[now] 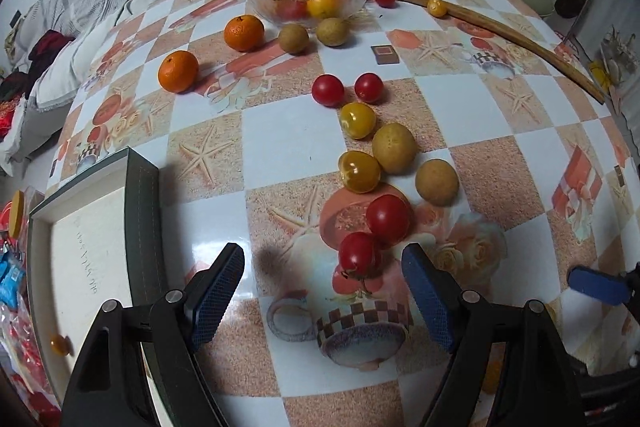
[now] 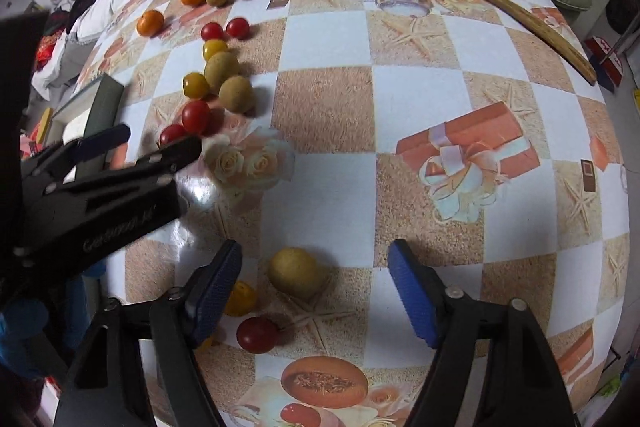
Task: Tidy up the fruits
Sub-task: 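Return both tools to the fruits on the table, then grasp a red tomato with the left tool while the right tool grasps a brown fruit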
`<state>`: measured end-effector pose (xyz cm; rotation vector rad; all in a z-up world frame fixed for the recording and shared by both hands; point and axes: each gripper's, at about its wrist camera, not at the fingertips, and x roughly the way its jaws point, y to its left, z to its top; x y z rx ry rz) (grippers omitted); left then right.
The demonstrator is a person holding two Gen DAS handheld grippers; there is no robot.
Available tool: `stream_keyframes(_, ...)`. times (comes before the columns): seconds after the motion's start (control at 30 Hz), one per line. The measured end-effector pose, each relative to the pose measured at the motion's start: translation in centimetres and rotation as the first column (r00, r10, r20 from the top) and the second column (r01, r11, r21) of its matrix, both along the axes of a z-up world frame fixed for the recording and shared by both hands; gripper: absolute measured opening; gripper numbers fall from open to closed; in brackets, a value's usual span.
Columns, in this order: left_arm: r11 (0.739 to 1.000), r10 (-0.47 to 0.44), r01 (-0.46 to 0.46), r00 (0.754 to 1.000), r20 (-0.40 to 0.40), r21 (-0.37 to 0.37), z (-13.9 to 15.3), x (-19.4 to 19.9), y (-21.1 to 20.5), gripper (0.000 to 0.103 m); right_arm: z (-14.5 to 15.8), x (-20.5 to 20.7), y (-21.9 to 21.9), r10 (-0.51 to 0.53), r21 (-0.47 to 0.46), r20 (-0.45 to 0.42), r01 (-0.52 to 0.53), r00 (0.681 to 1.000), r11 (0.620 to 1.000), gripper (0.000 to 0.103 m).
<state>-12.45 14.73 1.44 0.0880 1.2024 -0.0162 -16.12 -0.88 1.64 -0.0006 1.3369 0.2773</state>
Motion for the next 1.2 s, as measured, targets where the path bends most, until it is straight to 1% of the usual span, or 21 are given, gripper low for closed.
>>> stream_keyframes(0.07, 1.000, 0.012, -0.012, 1.000, -0.011, 0.001, -0.3, 0.2, 0.0, 0.082, -0.1, -0.2, 0.4, 0.024, -0.024, 0.011, -0.023, 1.000, 0.999, 0.074)
stream_keyframes(0.13, 1.000, 0.022, -0.022, 1.000, -0.010, -0.008, -0.3, 0.2, 0.1, 0.082, -0.1, -0.5, 1.0, 0.055, -0.060, 0.026, -0.053, 0.998, 0.997, 0.068)
stream_keyframes(0.17, 1.000, 0.021, -0.021, 1.000, -0.012, -0.006, -0.3, 0.2, 0.0, 0.080, -0.1, -0.6, 1.3, 0.068, -0.083, 0.035, -0.065, 0.997, 0.994, 0.066)
stream_keyframes(0.23, 1.000, 0.007, -0.007, 1.000, -0.017, -0.028, -0.2, 0.1, -0.1, 0.063, -0.1, -0.9, 1.7, 0.093, -0.115, 0.048, -0.087, 0.995, 0.990, 0.052)
stream_keyframes(0.27, 0.999, 0.000, -0.001, 1.000, -0.020, -0.038, -0.1, 0.1, -0.2, 0.060, 0.0, -1.0, 1.8, 0.105, -0.122, 0.054, -0.098, 0.993, 0.988, 0.047)
stream_keyframes(0.33, 0.998, -0.013, 0.012, 1.000, -0.024, -0.057, -0.1, 0.0, -0.5, 0.046, 0.1, -1.1, 1.7, 0.113, -0.125, 0.057, -0.106, 0.992, 0.986, 0.033)
stream_keyframes(0.37, 0.998, -0.018, 0.016, 1.000, -0.023, -0.064, 0.0, 0.0, -0.6, 0.043, 0.1, -1.0, 1.5, 0.109, -0.119, 0.057, -0.102, 0.992, 0.988, 0.029)
stream_keyframes(0.4, 0.998, -0.021, 0.020, 1.000, -0.022, -0.065, 0.1, -0.1, -0.7, 0.033, 0.1, -1.0, 1.3, 0.102, -0.104, 0.054, -0.096, 0.993, 0.990, 0.029)
stream_keyframes(0.43, 0.997, -0.023, 0.022, 0.999, -0.023, -0.068, 0.1, -0.1, -0.8, 0.025, 0.2, -0.9, 0.9, 0.088, -0.077, 0.047, -0.084, 0.995, 0.993, 0.029)
stream_keyframes(0.5, 0.997, -0.019, 0.016, 0.999, -0.029, -0.081, 0.2, -0.2, -0.7, 0.025, 0.2, -0.8, 0.1, 0.061, -0.032, 0.035, -0.060, 0.998, 0.998, 0.029)
stream_keyframes(0.57, 0.995, -0.005, 0.002, 1.000, -0.031, -0.101, 0.4, -0.4, -0.2, 0.025, 0.4, -0.8, -0.4, 0.046, -0.011, 0.033, -0.046, 0.998, 0.999, 0.029)
stream_keyframes(0.67, 0.994, 0.015, -0.017, 1.000, -0.021, -0.110, 1.0, -1.0, 0.4, 0.025, 0.7, -0.7, -1.1, 0.027, 0.013, 0.031, -0.028, 0.999, 1.000, 0.029)
stream_keyframes(0.97, 0.988, 0.066, -0.063, 0.998, 0.018, -0.142, 3.5, -3.2, 2.9, 0.025, 1.6, -0.3, 0.2, 0.030, 0.027, 0.050, -0.032, 0.998, 0.999, 0.029)
stream_keyframes(1.1, 0.985, 0.095, -0.092, 0.995, 0.014, -0.148, 3.6, -3.9, 4.0, 0.025, 2.0, -0.5, 0.8, 0.041, 0.033, 0.053, -0.043, 0.998, 0.999, 0.029)
stream_keyframes(1.2, 0.985, 0.086, -0.081, 0.996, 0.027, -0.150, 3.5, -4.0, 3.9, 0.025, 2.0, -0.5, 1.2, 0.042, 0.033, 0.046, -0.043, 0.998, 0.999, 0.029)
